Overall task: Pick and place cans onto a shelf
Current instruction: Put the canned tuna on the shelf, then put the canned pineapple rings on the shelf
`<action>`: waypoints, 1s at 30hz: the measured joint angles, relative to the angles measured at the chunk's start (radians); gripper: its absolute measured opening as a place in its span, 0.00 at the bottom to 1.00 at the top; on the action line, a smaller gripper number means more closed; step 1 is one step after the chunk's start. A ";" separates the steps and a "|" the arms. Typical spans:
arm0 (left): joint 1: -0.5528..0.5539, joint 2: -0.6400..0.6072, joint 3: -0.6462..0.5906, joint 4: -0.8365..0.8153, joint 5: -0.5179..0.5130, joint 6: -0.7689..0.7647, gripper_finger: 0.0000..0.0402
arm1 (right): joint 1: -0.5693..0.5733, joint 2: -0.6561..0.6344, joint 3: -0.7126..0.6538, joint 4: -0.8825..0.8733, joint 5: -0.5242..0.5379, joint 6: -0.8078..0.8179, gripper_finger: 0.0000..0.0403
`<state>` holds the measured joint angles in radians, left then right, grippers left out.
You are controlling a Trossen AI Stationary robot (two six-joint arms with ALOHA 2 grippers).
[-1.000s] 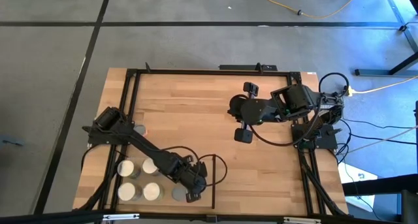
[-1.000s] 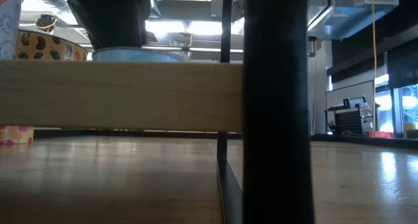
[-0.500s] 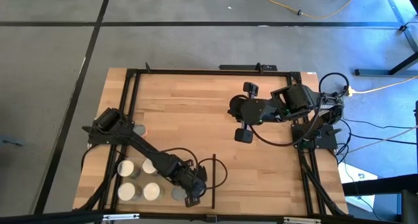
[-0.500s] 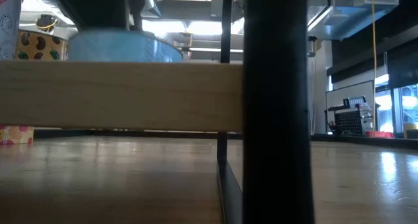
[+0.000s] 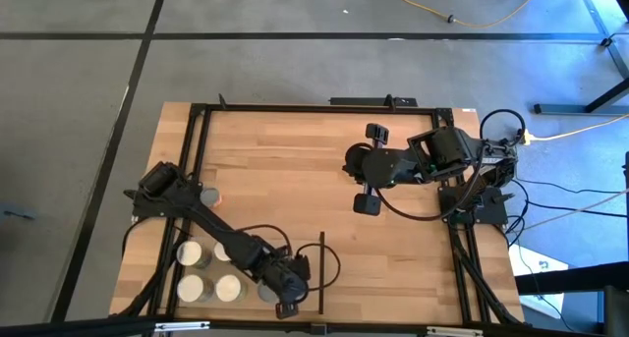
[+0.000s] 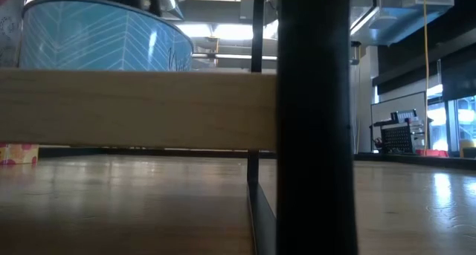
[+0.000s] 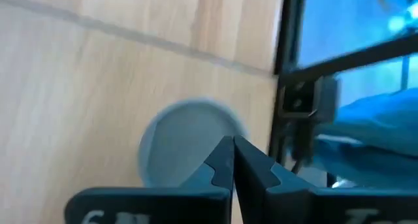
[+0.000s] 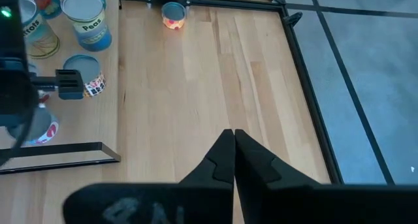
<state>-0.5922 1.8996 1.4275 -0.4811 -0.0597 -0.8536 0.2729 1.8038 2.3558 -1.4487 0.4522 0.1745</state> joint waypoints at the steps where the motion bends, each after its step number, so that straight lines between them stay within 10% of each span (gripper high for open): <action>1: 0.000 -0.003 0.015 -0.007 -0.012 0.001 0.00 | 0.000 0.000 0.000 0.000 0.000 0.000 0.01; 11: -0.001 -0.008 0.321 -0.414 -0.203 0.056 0.00 | 0.000 0.001 0.000 0.000 0.000 0.000 0.01; 21: 0.000 -0.011 0.696 -1.106 -0.404 -0.374 0.00 | 0.000 -0.002 0.000 -0.004 -0.001 0.000 0.01; 30: 0.064 -0.153 0.583 -1.091 -0.426 -0.402 0.00 | 0.005 -0.046 0.001 -0.076 -0.008 -0.013 0.01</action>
<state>-0.5286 1.7463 2.0101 -1.5724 -0.4855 -1.2556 0.2775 1.7576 2.3569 -1.5245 0.4441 0.1611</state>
